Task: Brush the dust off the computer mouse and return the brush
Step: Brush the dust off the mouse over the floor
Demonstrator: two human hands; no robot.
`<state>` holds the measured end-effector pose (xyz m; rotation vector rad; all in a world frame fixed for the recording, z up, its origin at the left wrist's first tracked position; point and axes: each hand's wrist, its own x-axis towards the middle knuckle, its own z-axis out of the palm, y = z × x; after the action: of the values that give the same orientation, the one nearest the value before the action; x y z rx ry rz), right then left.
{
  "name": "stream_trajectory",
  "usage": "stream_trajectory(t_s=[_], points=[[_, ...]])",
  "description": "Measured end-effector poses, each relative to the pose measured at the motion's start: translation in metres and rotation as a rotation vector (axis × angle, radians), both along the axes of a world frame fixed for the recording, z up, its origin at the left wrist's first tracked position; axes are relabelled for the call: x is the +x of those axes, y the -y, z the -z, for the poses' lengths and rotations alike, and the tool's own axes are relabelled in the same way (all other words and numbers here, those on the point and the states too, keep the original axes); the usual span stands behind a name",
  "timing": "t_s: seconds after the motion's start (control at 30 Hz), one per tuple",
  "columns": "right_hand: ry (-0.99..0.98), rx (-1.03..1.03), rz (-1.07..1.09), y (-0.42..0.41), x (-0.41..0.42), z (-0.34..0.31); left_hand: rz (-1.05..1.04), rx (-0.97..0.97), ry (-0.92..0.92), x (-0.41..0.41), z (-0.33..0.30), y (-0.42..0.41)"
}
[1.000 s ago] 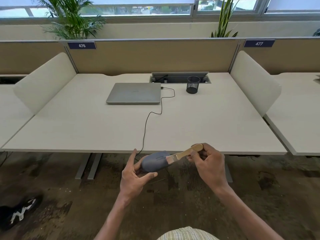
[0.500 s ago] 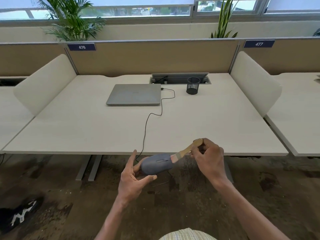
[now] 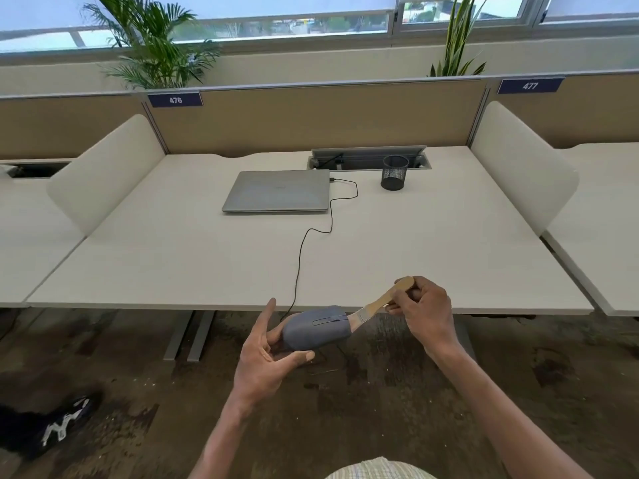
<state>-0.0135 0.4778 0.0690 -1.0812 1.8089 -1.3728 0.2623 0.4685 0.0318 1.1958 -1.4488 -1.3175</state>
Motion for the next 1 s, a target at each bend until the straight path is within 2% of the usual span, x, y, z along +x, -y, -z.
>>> stream_trajectory(t_s=[0.3,0.4,0.5,0.7,0.83,1.0], points=[[0.057,0.245,-0.106,0.015,-0.011,0.038,0.001,-0.022,-0.051,-0.005,-0.012,-0.001],[-0.078,0.334,-0.166,0.012,-0.007,0.052,0.002,-0.026,-0.069,-0.007,-0.016,-0.001],[-0.226,0.358,-0.099,0.005,-0.008,0.054,0.003,-0.037,-0.062,-0.009,-0.017,0.002],[-0.312,0.028,0.136,-0.011,-0.018,0.006,0.016,-0.019,-0.023,-0.008,-0.012,0.002],[-0.318,-0.225,0.139,-0.02,-0.016,-0.032,0.024,-0.015,-0.003,-0.014,-0.014,0.0],[-0.271,-0.214,0.014,-0.022,-0.014,-0.038,0.025,-0.036,0.042,-0.025,-0.018,0.0]])
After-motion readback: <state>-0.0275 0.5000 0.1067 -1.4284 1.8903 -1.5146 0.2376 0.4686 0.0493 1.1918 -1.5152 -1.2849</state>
